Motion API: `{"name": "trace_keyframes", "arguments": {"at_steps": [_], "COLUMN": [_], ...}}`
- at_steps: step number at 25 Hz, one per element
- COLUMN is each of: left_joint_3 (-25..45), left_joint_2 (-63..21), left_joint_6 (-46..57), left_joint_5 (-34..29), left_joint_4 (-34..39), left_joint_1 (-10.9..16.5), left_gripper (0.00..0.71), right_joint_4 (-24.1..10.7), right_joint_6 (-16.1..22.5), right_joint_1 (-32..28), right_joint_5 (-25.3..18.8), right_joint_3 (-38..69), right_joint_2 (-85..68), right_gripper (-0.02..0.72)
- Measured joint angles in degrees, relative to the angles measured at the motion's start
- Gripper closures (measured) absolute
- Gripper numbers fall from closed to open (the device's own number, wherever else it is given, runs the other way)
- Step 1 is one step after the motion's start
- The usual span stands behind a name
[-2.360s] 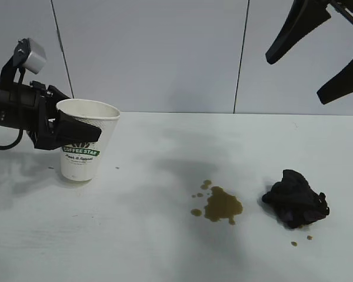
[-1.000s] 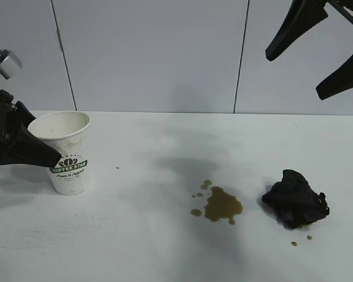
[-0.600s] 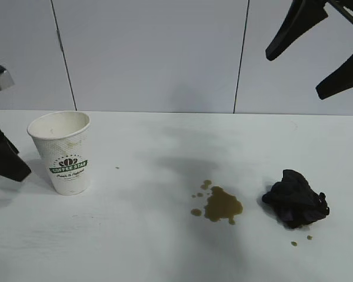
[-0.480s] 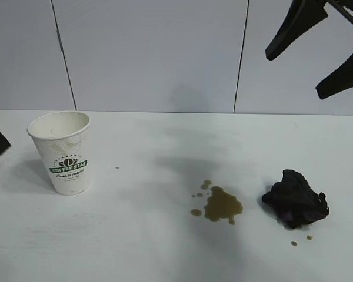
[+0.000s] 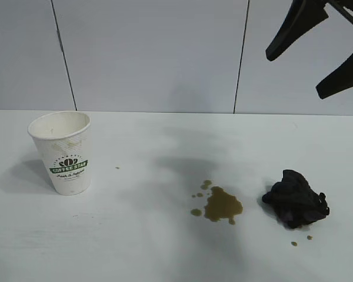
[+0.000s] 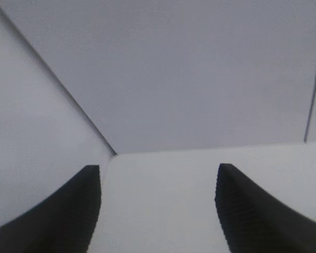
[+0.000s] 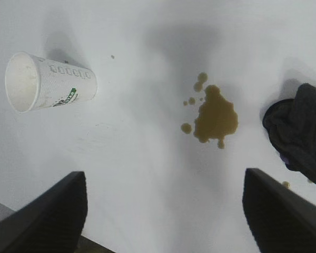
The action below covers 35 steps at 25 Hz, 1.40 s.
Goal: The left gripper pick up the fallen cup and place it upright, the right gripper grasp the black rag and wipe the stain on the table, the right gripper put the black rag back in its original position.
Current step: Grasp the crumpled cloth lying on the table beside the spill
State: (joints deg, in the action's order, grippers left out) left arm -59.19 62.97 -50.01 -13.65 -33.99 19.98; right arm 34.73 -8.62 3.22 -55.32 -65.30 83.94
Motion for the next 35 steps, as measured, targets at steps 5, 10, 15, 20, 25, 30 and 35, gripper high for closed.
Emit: {"name": "trace_keyframes", "arguments": {"at_steps": [5, 10, 15, 20, 25, 30, 35], "left_joint_3": [0.0, 0.0, 0.6, 10.4, 22.9, 29.8, 30.0], "left_joint_2": [-15.3, -31.2, -43.7, -52.1, -56.8, -57.3, -57.3], "left_joint_6": [0.2, 0.2, 0.8, 12.4, 29.4, 33.7, 36.1], "left_joint_5": [-4.8, -16.2, -31.5, -42.3, -45.7, -46.4, -47.5], "left_joint_4": [-3.7, -3.7, 2.0, 11.7, 20.7, 23.6, 24.3], "left_joint_1": [0.1, 0.1, -1.4, -6.5, -8.2, -9.5, -12.9], "left_gripper": [0.256, 0.257, 0.257, 0.257, 0.257, 0.257, 0.257], "right_joint_4": [0.0, 0.0, 0.0, -0.1, -0.9, -2.6, -3.3], "right_joint_6": [-0.1, -0.1, -0.1, -0.6, -0.9, -2.1, -5.5], "right_joint_1": [0.0, 0.0, 0.0, 0.0, 0.0, 0.0, 0.0], "right_joint_5": [0.0, 0.0, 0.0, -0.1, -0.1, -1.4, -5.1], "right_joint_3": [0.0, 0.0, 0.0, 0.0, 0.0, 0.0, 0.8], "right_joint_2": [0.0, 0.0, 0.0, 0.0, 0.0, 0.0, 0.0], "right_gripper": [0.147, 0.147, 0.147, 0.147, 0.147, 0.147, 0.147]}}
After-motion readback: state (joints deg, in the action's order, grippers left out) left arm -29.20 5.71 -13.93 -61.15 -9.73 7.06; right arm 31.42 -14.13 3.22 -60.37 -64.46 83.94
